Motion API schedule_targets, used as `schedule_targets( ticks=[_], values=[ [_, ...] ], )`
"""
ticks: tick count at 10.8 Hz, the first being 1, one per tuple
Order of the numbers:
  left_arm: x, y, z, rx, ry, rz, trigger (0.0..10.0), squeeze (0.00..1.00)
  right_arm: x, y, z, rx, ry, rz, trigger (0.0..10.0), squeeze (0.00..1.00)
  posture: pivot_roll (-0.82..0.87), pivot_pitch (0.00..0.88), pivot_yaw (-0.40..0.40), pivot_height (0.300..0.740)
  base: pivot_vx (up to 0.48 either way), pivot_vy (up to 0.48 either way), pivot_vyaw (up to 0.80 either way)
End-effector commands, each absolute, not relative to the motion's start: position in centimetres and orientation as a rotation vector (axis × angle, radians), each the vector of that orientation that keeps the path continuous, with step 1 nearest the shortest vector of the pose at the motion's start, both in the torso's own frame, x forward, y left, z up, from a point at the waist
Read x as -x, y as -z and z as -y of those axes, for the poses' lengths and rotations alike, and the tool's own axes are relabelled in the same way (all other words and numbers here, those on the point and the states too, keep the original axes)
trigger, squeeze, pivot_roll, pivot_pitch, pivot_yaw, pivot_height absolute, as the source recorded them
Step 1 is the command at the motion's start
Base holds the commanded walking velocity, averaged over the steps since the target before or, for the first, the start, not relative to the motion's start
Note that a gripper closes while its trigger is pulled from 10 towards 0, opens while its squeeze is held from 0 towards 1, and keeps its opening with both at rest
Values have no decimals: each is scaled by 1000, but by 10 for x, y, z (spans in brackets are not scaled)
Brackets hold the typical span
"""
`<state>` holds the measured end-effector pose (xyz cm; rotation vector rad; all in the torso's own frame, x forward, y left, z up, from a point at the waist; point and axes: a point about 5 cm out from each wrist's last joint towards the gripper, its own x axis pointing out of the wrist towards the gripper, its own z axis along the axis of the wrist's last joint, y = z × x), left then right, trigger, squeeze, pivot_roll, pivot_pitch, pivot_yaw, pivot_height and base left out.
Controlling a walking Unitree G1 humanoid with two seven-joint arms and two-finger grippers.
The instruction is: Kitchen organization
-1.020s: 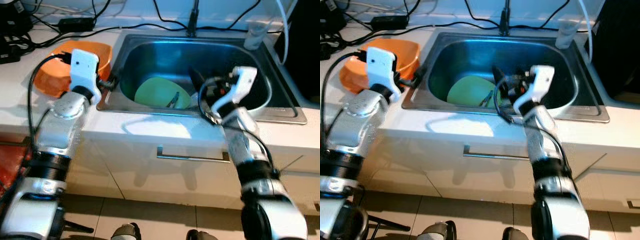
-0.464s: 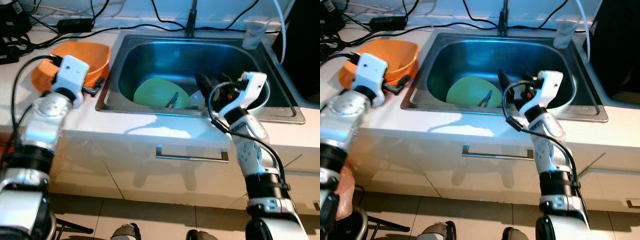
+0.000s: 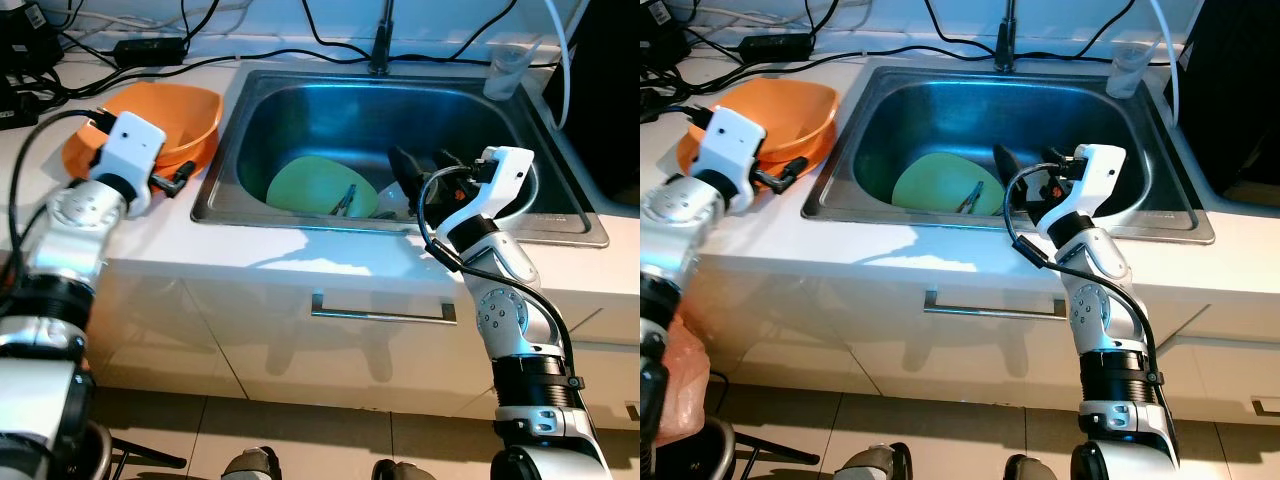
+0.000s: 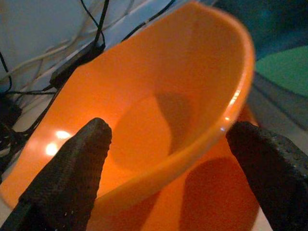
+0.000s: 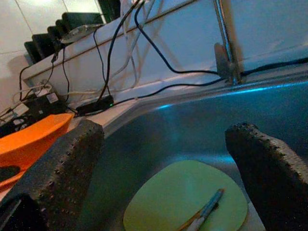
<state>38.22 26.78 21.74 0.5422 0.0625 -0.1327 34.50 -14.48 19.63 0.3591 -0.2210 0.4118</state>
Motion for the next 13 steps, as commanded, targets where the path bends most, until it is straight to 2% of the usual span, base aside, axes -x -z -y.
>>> schedule_targets(
  ticks=[1,2,13],
  values=[
    [-381,-216,-274,-551,131,-93,980,0,-343,-196,143,-369,-413,214,10000,0,13,93,39,740,0,0,0],
    [-382,-218,-275,-557,131,-90,0,0,-342,-196,143,-369,-414,214,10000,0,13,95,38,740,0,0,0],
    [-385,-215,-271,-552,157,-74,0,0,-343,-196,143,-378,-397,198,10000,0,12,90,36,740,0,0,0]
  ],
)
